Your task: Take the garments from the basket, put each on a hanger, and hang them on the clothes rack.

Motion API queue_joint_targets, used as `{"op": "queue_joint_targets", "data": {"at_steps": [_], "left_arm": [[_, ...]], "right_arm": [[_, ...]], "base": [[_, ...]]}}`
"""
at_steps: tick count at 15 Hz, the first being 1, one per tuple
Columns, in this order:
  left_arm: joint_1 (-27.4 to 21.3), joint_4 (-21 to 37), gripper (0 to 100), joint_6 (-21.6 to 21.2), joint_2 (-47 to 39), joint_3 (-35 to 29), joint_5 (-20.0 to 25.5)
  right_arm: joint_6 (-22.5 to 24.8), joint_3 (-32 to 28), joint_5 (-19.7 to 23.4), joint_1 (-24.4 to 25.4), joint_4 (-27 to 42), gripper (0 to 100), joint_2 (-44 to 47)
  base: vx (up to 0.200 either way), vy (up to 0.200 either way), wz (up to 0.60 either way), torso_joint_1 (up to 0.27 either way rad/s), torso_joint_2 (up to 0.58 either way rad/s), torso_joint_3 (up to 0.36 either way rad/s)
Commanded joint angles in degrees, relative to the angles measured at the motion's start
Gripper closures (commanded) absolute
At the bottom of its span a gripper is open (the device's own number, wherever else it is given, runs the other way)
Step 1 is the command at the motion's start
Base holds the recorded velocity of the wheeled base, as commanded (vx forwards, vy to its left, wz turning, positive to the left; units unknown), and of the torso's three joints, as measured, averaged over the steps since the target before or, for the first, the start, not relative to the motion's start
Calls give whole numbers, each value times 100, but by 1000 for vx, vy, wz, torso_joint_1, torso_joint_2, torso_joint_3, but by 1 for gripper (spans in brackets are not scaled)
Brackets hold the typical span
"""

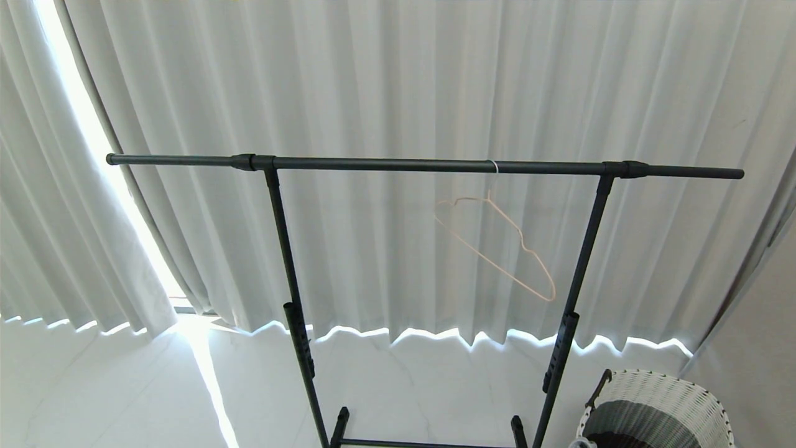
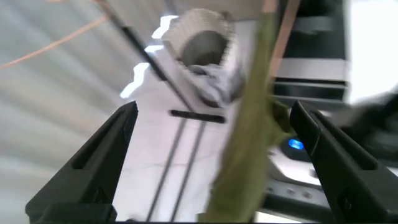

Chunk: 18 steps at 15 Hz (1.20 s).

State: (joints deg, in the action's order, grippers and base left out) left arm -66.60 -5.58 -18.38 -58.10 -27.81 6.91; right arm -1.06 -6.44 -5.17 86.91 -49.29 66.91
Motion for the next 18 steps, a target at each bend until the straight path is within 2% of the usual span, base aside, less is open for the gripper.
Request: {"op": "queue_joint_targets", "data": {"at_steps": [1,5,10,11,18], "left_arm": [[-55,-4,0,1,-254,38,65],[-55,-13,0,19,-562,65,73],[-38,-22,0,458,-729,65,73],[-29,-22,100,467,-729,65,73],[-29,-22,100,441,-747,74,29]], "right_arm": [[1,11,7,19,-2,100,23],[9,-33,7,28,-2,100,23],[62,-95,7,19,-2,100,23],[88,-121,7,19,-2,100,23],[168,-174,-2,19,-2,100,15]], "base": [[0,0,0,0,0,0],[0,0,0,0,0,0],[0,0,0,0,0,0],[0,0,0,0,0,0],[0,0,0,0,0,0]]}}
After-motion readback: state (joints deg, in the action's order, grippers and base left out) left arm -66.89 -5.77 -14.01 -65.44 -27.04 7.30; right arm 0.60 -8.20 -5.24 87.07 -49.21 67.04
